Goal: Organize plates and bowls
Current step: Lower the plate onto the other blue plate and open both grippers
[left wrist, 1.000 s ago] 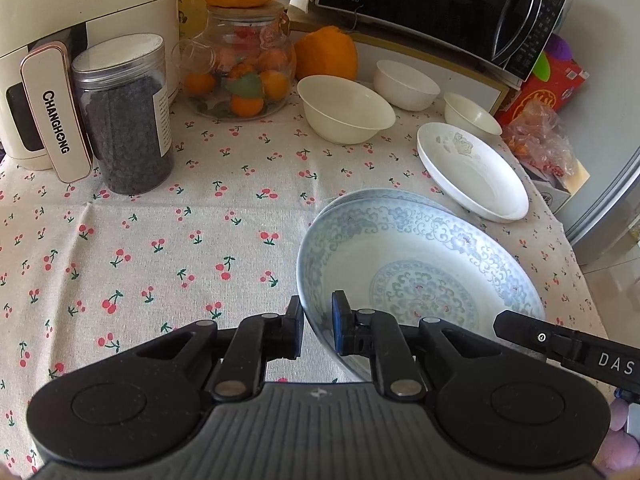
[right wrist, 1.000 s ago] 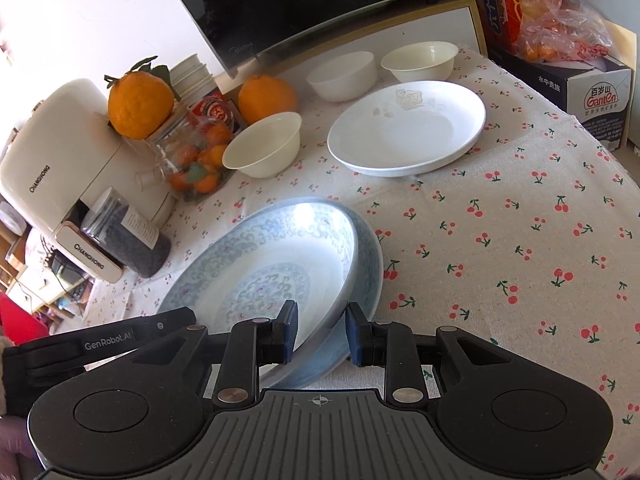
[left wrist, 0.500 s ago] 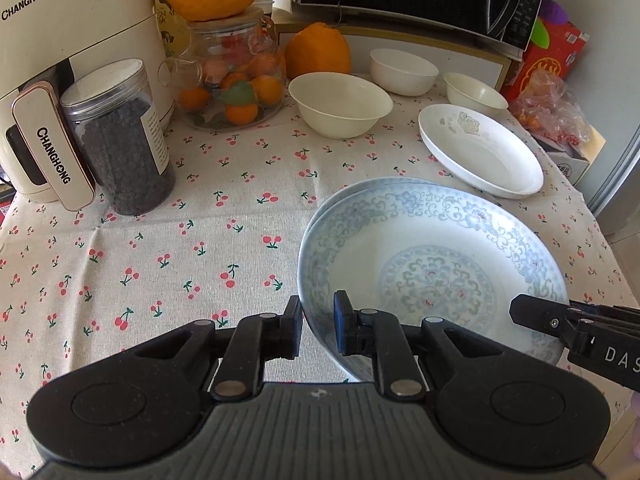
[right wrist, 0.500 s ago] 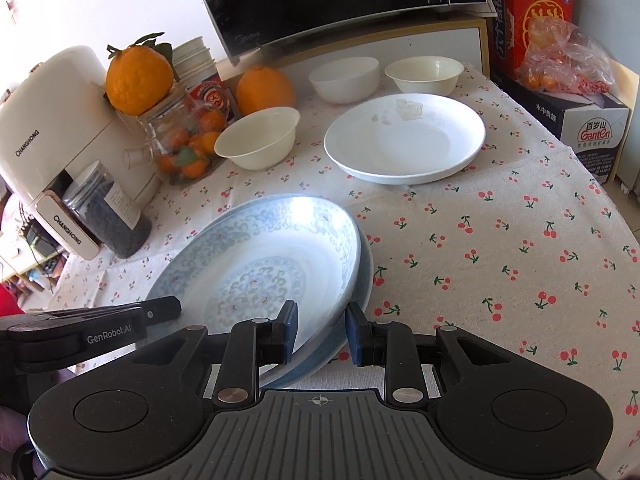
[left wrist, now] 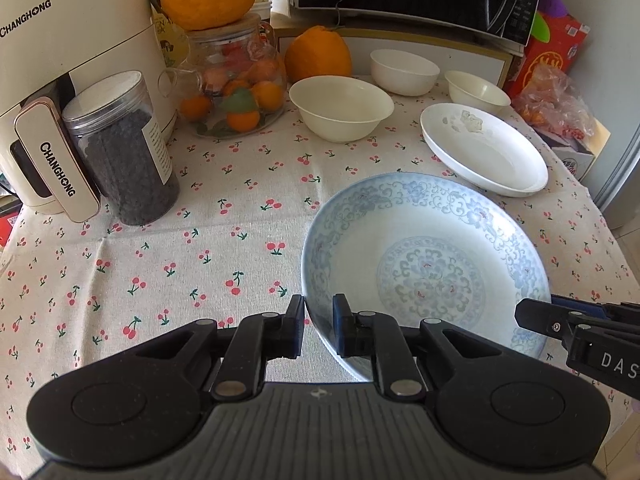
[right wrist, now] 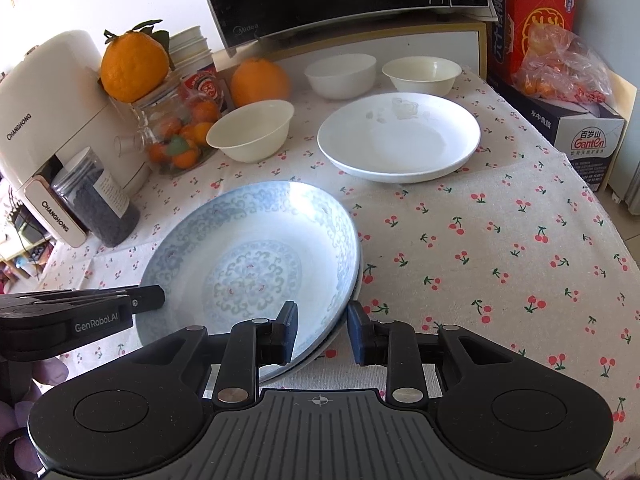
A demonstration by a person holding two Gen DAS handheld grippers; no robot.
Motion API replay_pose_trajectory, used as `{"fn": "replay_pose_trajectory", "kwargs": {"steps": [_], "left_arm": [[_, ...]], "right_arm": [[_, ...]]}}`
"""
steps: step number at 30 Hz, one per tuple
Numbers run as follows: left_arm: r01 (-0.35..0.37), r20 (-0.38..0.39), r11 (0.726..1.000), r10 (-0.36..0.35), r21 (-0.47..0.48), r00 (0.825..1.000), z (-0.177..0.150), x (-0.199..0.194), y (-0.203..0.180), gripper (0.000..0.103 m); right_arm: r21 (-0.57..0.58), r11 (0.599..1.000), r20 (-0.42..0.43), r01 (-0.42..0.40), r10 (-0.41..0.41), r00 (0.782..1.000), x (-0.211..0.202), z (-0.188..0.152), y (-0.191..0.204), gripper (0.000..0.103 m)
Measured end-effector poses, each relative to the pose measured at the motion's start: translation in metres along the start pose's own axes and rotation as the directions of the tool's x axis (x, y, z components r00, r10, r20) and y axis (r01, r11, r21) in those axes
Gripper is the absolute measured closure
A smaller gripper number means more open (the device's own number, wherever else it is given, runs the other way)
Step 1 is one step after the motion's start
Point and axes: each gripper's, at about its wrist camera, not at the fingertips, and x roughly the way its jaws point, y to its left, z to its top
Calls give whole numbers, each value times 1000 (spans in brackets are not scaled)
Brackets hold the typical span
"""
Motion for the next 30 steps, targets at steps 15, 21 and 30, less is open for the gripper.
{"fn": "replay_pose_trajectory", "kwargs": {"steps": [15,21,30], "left_arm": [[22,12,999,-22,-24,1000,3,-3,-1,57],[25,46,999,-23,-35,999,7,-8,-6,34],[-4,35,1000,5,-18,999,12,-4,-21,15]], "right_arm": [[30,998,-14,-48,48,999,-2,4,-5,30],[15,1000,-16,-3,3,1000,-8,15,-9,17],[23,999,0,43,-43,999,-12,39,-24,12]]}}
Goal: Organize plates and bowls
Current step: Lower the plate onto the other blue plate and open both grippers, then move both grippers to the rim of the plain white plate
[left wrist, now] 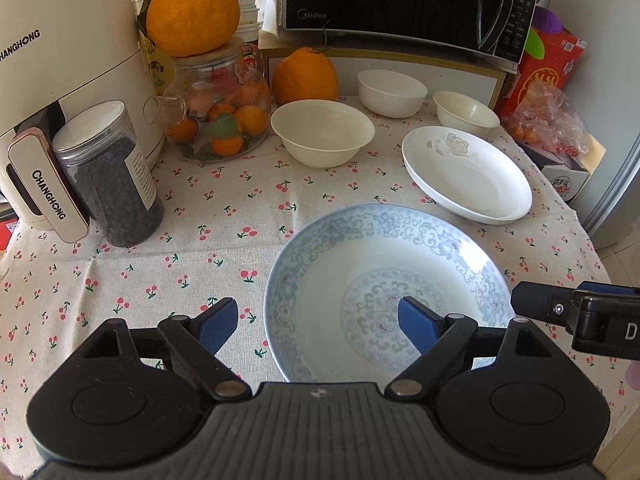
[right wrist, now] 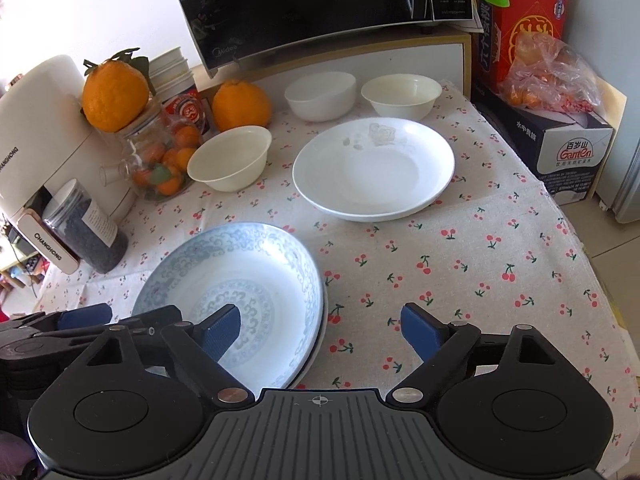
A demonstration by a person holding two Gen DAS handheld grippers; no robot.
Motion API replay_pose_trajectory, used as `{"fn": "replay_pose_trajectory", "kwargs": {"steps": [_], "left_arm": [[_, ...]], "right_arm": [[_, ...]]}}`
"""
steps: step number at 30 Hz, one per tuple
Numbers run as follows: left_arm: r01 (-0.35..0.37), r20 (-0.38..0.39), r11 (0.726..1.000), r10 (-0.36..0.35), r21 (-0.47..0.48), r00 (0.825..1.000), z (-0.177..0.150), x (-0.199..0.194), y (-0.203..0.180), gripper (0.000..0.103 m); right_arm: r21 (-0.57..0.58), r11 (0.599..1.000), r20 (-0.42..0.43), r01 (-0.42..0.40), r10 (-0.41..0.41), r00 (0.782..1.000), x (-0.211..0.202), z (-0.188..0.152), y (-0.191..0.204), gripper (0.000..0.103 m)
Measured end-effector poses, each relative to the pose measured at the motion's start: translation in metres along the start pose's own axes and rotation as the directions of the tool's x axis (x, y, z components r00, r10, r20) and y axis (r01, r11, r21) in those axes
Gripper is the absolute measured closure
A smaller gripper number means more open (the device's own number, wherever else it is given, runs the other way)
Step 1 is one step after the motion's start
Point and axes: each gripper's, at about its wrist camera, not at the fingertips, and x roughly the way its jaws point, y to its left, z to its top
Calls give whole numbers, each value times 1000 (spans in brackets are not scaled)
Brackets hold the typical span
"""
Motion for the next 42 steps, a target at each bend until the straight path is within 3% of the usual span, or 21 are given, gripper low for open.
{"fn": "replay_pose_trajectory", "kwargs": {"steps": [7,12,19,24,29,33,42], "left_arm": [[-67,-2,998,67,-22,998,10,-1,-7,6],[-113,24,993,112,32,993,26,-2,-21,3],[-106,53,990,102,89,993,60,12,-44,1],[-69,26,996,67,64,997,81,34,-55,1],[-59,4,998,59,25,998,94,54,-61,1],[8,1,1000,-8,6,1000,99,66,-64,4],[141,-38,985,-145,-101,989,112,100,-60,25]], "right_arm": [[81,996,-18,27,-26,1000,10,17,-27,10],[129,991,-19,38,-35,999,15,32,-45,10],[198,979,1,56,-57,998,23,56,-72,9],[216,971,19,99,-106,994,30,74,-94,8],[302,949,33,89,-104,994,45,75,-122,6],[332,938,17,100,-112,994,63,74,-136,6],[455,891,65,-14,-17,998,89,81,-156,6]]}}
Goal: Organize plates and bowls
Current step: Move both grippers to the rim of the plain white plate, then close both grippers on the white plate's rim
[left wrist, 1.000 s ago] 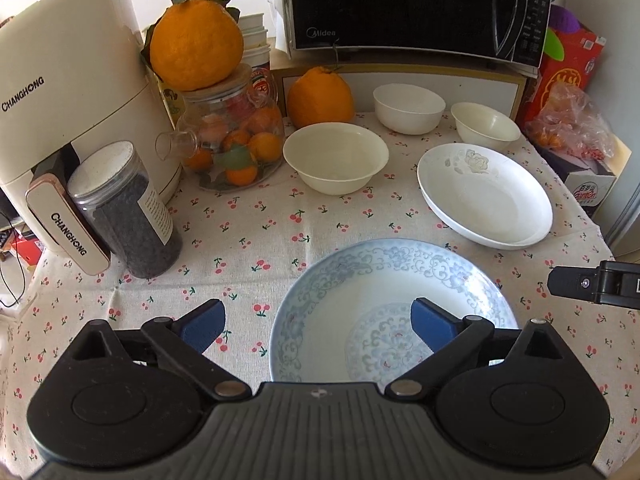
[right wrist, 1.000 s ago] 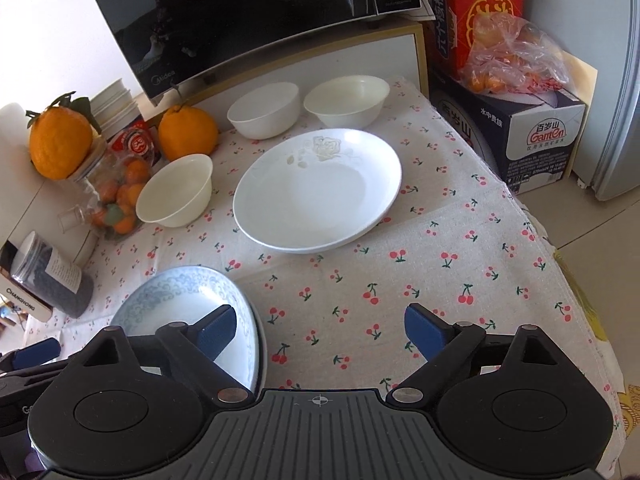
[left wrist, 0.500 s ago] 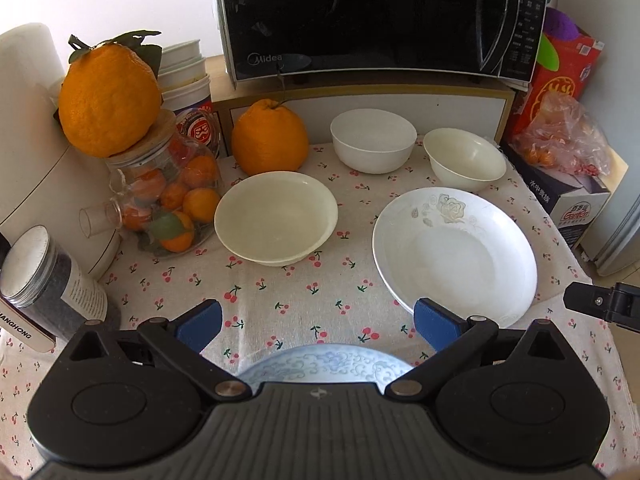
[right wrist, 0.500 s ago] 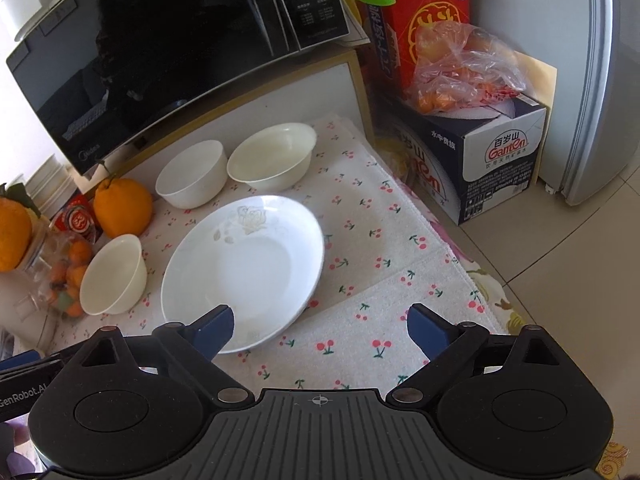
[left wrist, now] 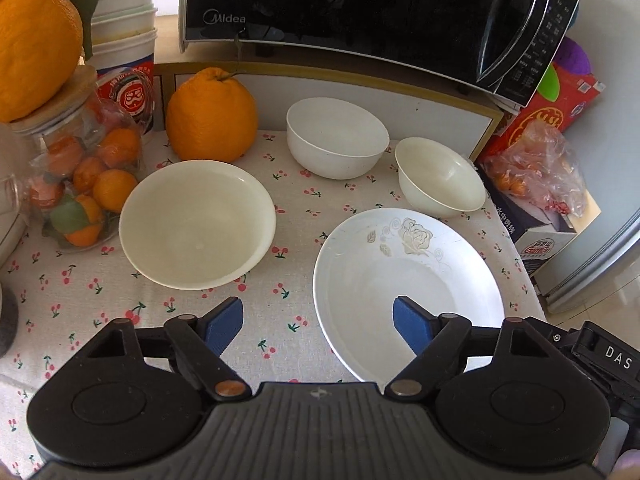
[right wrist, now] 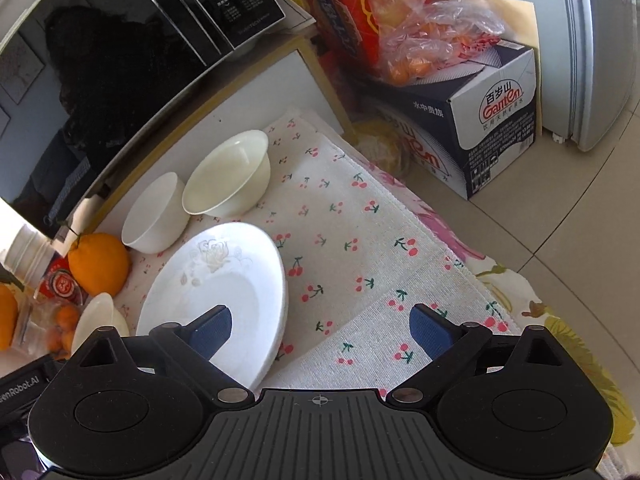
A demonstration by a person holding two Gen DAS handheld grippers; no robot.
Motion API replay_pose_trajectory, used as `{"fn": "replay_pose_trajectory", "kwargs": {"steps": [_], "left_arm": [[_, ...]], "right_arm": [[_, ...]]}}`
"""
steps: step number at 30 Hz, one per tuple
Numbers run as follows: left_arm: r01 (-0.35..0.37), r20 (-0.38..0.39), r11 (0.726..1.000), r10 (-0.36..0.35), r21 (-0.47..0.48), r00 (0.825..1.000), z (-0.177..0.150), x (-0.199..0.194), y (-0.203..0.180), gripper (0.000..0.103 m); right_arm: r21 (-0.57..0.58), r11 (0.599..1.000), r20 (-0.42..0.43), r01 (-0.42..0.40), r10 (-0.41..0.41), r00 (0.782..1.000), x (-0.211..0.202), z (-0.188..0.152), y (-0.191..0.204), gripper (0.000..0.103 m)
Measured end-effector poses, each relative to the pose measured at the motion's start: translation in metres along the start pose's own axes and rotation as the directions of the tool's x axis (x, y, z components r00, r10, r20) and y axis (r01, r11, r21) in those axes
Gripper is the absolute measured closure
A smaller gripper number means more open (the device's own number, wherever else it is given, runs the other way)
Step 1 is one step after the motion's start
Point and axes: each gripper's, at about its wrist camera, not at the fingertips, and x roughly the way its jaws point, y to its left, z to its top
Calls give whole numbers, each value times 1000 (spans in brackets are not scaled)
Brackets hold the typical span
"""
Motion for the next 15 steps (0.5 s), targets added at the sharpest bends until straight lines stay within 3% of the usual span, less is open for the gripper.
{"fn": "replay_pose_trajectory", "kwargs": {"steps": [4,12,15], "left_arm": [[42,-15,998,-43,-45,999,4,12,1,38],[47,-20,995,-49,-91,999,4,30,4,68],[53,-19,993,-55,-107,998,4,34,6,79]], "right_arm": [[28,999,20,-44,44,999,8,4,1,6],[3,991,19,-134,134,991,21,5,10,8],[3,989,-2,-147,147,989,27,5,11,15]]}}
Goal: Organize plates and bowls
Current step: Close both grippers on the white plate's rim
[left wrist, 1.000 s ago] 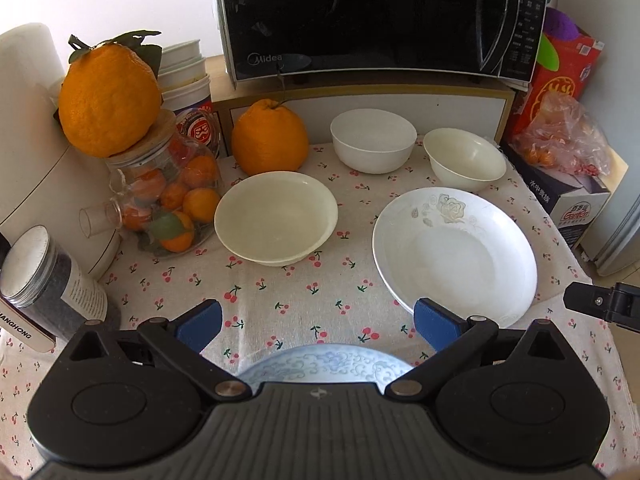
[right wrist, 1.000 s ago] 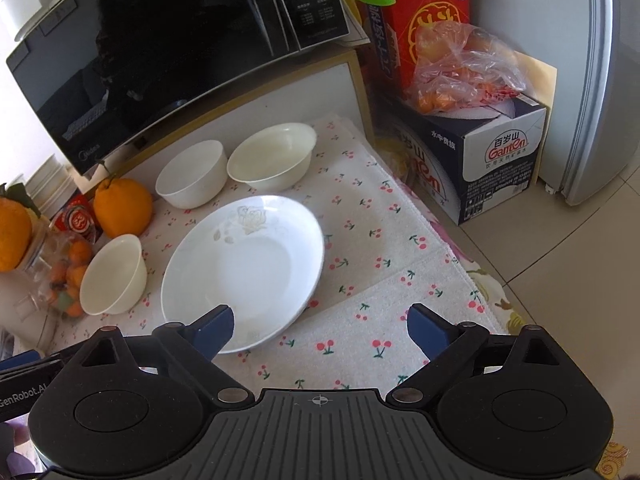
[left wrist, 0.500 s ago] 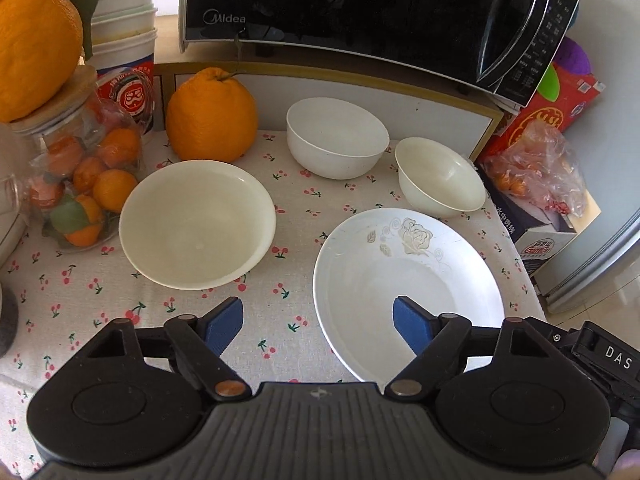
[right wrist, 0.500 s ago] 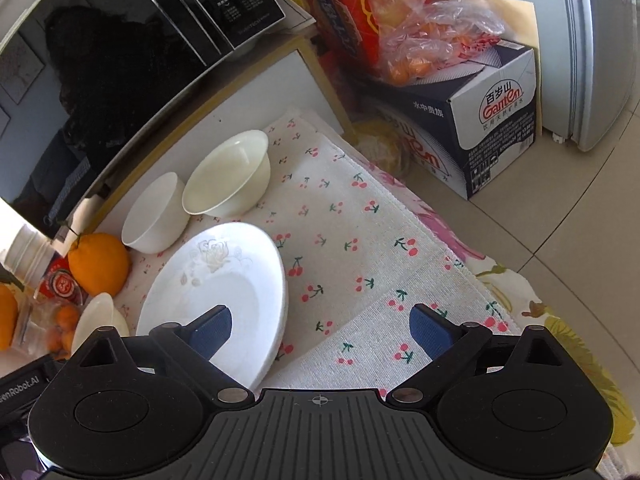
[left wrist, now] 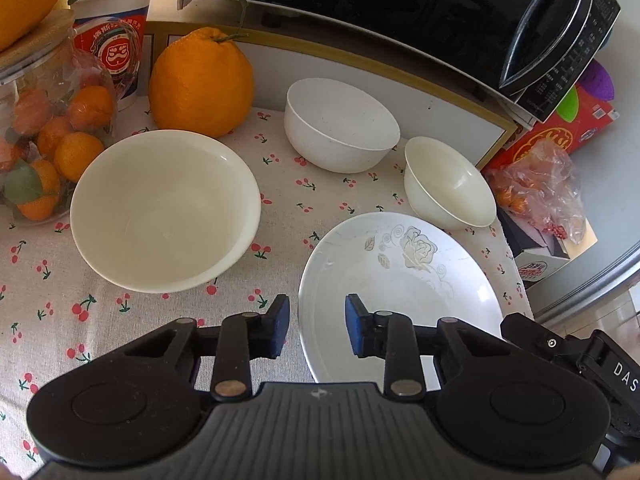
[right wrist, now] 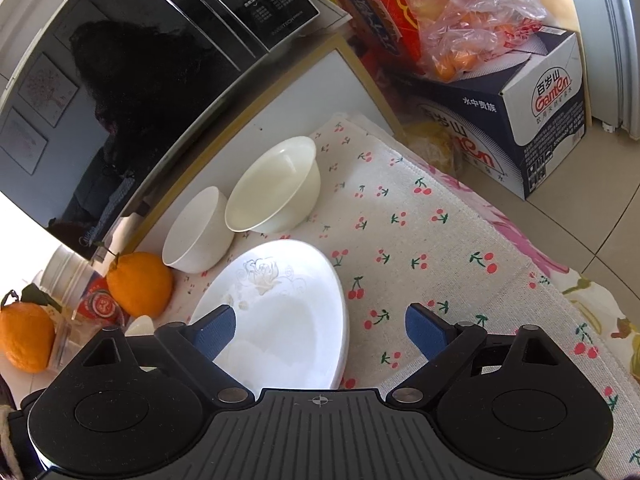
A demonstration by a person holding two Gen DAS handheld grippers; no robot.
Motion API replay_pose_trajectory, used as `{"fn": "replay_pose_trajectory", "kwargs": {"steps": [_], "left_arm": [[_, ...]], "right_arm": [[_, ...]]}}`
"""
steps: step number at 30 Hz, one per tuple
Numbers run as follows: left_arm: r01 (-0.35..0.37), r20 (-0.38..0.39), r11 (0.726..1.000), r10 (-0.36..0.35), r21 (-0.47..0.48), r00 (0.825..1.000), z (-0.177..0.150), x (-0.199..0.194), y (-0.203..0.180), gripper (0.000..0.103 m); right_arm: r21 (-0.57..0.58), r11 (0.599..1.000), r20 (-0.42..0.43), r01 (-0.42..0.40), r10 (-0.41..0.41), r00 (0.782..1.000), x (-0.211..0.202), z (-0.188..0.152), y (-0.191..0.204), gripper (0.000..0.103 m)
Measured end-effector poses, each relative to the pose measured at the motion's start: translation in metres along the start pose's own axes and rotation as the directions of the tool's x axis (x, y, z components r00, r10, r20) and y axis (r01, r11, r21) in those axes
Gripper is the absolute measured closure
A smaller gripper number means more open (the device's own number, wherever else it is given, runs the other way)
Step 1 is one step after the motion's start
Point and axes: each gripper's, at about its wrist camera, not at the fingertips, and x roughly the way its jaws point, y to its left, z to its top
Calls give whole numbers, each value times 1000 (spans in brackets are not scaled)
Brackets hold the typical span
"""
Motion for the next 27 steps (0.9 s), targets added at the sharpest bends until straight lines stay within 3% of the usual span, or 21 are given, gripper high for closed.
{"fn": "replay_pose_trajectory", "kwargs": {"steps": [3,5,11,21,27], "left_arm": [[2,-6,1000,-2,-20,1000,1,4,3,85],[-5,-6,1000,4,-31,1000,1,6,6,88],[1,-18,997,-2,-74,1000,0,9,14,93],[4,-4,997,-4,-76,1000,-2,5,14,97],[30,4,995,-30,-98,1000,0,-2,18,97]], "right_arm": [[10,1000,-21,-9,9,1000,5,0,-2,33],[17,1000,-31,-12,13,999,6,-1,-4,50],[-11,1000,-44,0,0,999,12,-3,-4,76],[65,998,-54,-8,12,998,9,-1,-12,87],[35,999,-42,-23,25,999,-2,2,-5,89]]}}
